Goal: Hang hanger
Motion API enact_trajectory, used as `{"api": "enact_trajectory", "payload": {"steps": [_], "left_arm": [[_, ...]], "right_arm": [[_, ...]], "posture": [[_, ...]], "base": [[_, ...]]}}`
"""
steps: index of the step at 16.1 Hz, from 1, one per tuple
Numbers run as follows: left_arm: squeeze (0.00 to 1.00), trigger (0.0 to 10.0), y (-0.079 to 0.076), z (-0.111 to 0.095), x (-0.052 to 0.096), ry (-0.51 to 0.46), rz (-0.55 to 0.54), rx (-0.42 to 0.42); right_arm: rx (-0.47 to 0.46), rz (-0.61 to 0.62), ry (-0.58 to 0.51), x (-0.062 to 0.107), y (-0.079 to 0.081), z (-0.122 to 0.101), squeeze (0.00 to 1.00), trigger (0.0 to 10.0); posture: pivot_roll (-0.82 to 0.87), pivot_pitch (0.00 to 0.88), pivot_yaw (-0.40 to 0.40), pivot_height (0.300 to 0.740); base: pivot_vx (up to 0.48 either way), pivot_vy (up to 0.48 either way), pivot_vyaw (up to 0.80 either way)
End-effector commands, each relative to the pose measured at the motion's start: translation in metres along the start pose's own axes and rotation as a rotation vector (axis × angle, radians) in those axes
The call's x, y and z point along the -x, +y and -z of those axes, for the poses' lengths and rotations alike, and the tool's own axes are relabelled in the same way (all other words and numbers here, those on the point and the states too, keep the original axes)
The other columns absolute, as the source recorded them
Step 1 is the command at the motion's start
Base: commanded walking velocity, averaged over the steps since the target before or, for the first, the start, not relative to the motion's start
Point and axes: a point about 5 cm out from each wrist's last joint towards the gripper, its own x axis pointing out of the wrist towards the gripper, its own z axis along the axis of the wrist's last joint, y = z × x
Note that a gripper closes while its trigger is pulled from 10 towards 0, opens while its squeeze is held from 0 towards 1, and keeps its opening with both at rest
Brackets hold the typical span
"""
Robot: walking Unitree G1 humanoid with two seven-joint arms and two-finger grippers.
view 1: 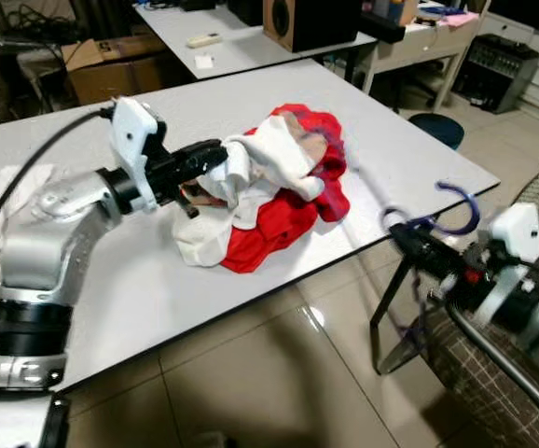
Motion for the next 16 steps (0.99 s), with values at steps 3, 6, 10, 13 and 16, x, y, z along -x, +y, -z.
{"api": "enact_trajectory", "payload": {"steps": [3, 6, 10, 13, 16], "left_arm": [[0.0, 0.0, 0.009, -0.01, -0.007, -0.047, -0.089, -0.027], [0.0, 0.0, 0.009, -0.015, -0.01, -0.064, -0.075, -0.053], [0.0, 0.0, 0.007, -0.022, -0.008, -0.093, -0.017, -0.081], [0.0, 0.0, -0.007, -0.023, -0.003, -0.108, 0.141, -0.092], [0.0, 0.0, -0.014, -0.02, -0.004, -0.088, 0.195, -0.098]], "right_arm": [[-0.026, -0.128, 0.003, 0.002, 0.019, -0.001, 0.0, 10.0], [-0.057, -0.152, 0.048, 0.003, 0.025, 0.005, 0.0, 10.0], [-0.115, -0.064, 0.181, 0.004, 0.015, 0.026, 0.0, 10.0], [-0.179, -0.06, 0.213, -0.011, 0.001, 0.037, 0.0, 10.0], [-0.218, -0.03, 0.205, -0.028, -0.027, 0.038, 0.0, 10.0]], "posture": [[-0.09, 0.0, 0.028, 0.74], [-0.09, 0.0, 0.032, 0.74], [-0.09, 0.0, 0.029, 0.74], [-0.1, 0.0, 0.035, 0.74], [-0.09, 0.0, 0.021, 0.74]], "base": [[0.0, 0.0, 0.0], [0.0, 0.0, 0.0], [0.0, 0.0, 0.0], [0.0, 0.0, 0.0], [0.0, 0.0, 0.0]]}}
